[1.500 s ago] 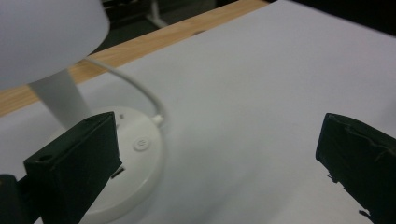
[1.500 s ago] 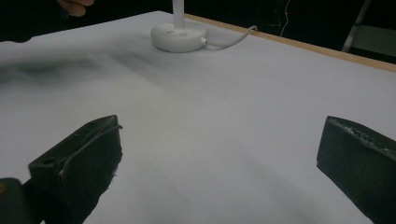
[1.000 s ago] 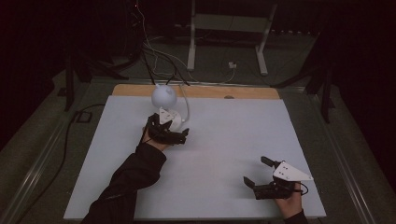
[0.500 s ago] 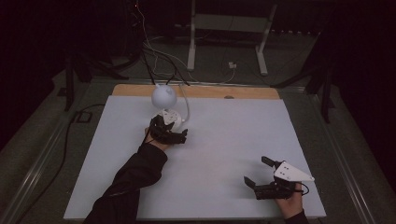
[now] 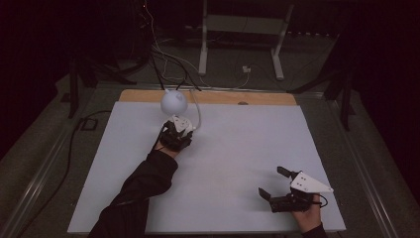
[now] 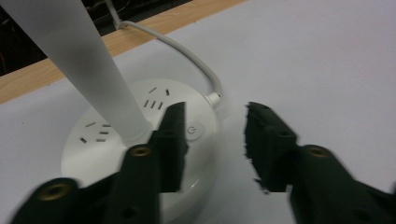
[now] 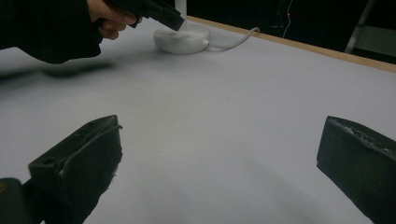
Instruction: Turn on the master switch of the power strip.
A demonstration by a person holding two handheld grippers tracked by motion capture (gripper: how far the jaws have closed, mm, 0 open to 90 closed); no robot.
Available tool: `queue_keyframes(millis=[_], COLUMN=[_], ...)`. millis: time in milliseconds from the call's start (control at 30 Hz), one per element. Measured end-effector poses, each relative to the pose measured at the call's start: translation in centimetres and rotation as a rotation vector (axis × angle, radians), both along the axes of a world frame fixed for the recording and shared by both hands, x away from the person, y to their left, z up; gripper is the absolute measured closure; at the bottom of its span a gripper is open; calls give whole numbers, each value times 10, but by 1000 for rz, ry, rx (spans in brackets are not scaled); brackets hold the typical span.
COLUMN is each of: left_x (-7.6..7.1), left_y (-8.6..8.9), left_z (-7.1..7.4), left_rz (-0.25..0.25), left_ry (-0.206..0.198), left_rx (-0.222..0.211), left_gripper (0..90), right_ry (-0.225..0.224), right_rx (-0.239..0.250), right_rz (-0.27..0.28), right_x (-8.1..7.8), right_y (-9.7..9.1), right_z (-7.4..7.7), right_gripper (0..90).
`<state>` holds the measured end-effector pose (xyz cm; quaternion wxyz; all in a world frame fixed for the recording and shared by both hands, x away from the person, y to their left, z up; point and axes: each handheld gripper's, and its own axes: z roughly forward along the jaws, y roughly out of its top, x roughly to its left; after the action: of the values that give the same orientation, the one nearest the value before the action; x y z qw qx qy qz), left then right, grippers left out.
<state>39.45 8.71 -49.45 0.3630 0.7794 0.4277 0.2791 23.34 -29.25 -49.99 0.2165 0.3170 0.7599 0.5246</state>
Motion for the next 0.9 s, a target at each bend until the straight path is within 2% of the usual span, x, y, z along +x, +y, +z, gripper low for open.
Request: queue_keyframes(millis=[67,367,500,667,900], left_x=[1,10,13,17,21], left_y=[0,1,1,0,0], left_z=[1,1,0,-2,-6], left_rz=[-10,-25,-59,-72,-71], left_ry=[1,8,12,12,-14], left_rx=[0,-12,14,19,58], left_gripper=[707,842,900,900,900], right_ry=[0,2,3,5,10], right_rx=[0,2,3,4,4], right_rz=[1,1,2,3,7], right_x=[0,0,0,0,1], right_y=[0,0,-1,0,0], right_z=[0,0,0,-1,-1], right_gripper=[0,0,0,0,0])
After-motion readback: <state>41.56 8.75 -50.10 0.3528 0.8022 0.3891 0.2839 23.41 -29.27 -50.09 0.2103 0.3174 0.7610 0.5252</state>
